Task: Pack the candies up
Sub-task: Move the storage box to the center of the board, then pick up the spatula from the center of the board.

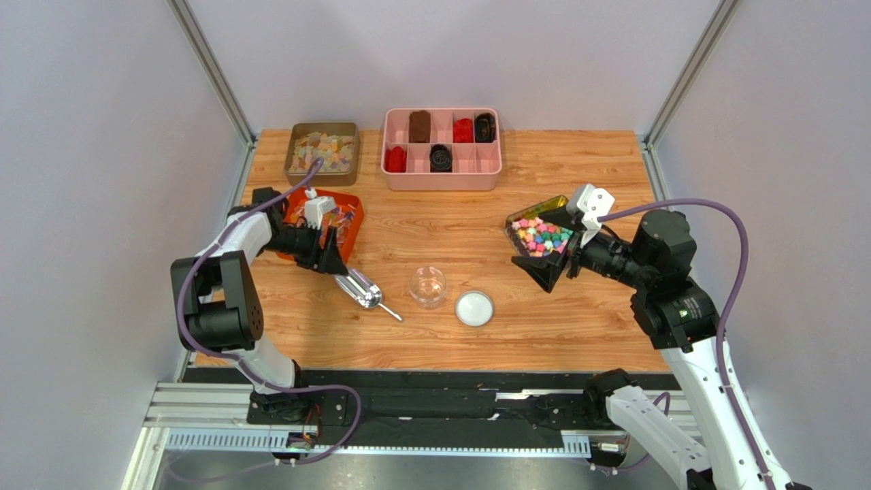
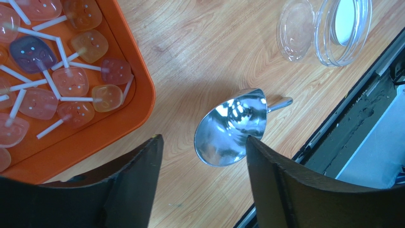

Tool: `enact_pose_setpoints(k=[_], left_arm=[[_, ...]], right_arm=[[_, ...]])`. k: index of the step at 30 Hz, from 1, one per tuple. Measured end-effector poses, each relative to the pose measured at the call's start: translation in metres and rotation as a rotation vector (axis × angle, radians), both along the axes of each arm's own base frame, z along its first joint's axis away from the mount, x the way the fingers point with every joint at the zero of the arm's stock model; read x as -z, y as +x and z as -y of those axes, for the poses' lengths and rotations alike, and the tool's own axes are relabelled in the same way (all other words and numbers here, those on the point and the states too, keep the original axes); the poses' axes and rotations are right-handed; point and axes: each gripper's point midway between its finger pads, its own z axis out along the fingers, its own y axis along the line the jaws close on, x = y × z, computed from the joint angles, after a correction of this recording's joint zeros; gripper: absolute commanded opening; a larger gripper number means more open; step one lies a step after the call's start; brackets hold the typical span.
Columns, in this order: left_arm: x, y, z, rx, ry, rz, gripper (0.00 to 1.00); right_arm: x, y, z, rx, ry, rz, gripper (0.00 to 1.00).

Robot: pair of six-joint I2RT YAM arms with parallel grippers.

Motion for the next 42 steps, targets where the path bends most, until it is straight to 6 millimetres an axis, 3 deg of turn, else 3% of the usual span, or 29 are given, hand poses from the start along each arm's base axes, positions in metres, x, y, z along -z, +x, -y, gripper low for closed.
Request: enact_pose_setpoints(k=[16,25,28,31,34,37,42], left_arm=[[0.010,0.002,0.002,0.005,-0.009,-0.025,0.57],[0.017,0.000,0.007,0.025,-0.005,-0.048,0.45],[0.020,-0.001,0.008,0.030,0.000,-0.060,0.37],[0.022,-0.002,0.008,0.032,0.005,-0.066,0.17],[0.022,-0.002,0.009,0.030,0.002,-0.070,0.07],[0.019,-0.003,0.012,0.031,-0.019,-0.074,0.00],[0.016,-0.004,0.013,0.031,-0.031,-0.081,0.00]], right_arm=[[0.000,0.000,0.000,-0.004,0.000,-0.001,1.00],[0.000,-0.001,-0.001,-0.006,0.001,0.000,1.00],[0.000,-0.001,-0.001,-0.006,0.001,0.000,1.00],[0.000,-0.001,-0.001,-0.007,0.001,0.000,1.00],[0.000,-0.001,-0.001,-0.006,0.001,-0.001,1.00],[0.000,-0.001,-0.001,-0.006,0.001,-0.001,1.00],[0.000,-0.001,-0.001,-0.006,0.001,-0.001,1.00]])
